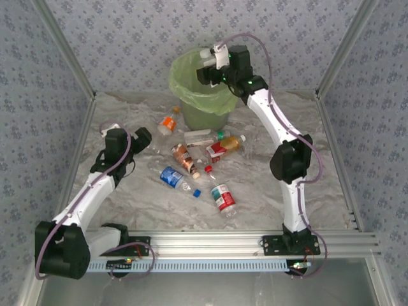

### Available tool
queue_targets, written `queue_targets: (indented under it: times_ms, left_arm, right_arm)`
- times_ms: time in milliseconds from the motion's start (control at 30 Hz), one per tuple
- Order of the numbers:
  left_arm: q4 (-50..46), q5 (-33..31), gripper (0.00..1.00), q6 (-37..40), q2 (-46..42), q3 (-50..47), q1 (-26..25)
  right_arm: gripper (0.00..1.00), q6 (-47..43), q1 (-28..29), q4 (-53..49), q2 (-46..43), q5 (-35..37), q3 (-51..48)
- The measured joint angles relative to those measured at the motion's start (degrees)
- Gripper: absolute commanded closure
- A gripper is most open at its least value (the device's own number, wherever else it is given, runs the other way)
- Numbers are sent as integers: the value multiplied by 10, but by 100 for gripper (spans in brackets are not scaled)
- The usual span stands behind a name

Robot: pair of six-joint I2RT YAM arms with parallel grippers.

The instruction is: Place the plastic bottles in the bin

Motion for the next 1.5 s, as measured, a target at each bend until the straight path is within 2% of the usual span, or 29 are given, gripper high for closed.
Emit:
queue_targets:
  times_ms: [200, 267, 500, 767, 1100, 1500]
  left_arm:
    - [4, 2, 1, 0, 5, 0, 0]
    - [4, 2, 1, 0, 9, 0, 0]
    - [4, 6, 1, 0, 12, 0, 0]
    - [4, 10, 1, -1, 13, 0, 0]
    - [-7, 25, 1, -11, 35, 0, 0]
    - [-116, 58, 1, -51, 39, 7, -1]
  right_arm:
    - [12, -7, 0, 0, -54, 4, -74]
    - [1, -10, 0, 2, -79, 5, -95]
    - [1, -12, 0, 20, -177, 7, -186]
    - [1, 4, -2, 57, -319, 13, -352]
    - [1, 38, -16, 92, -421, 30, -494]
    - [1, 80, -31, 163, -575, 51, -713]
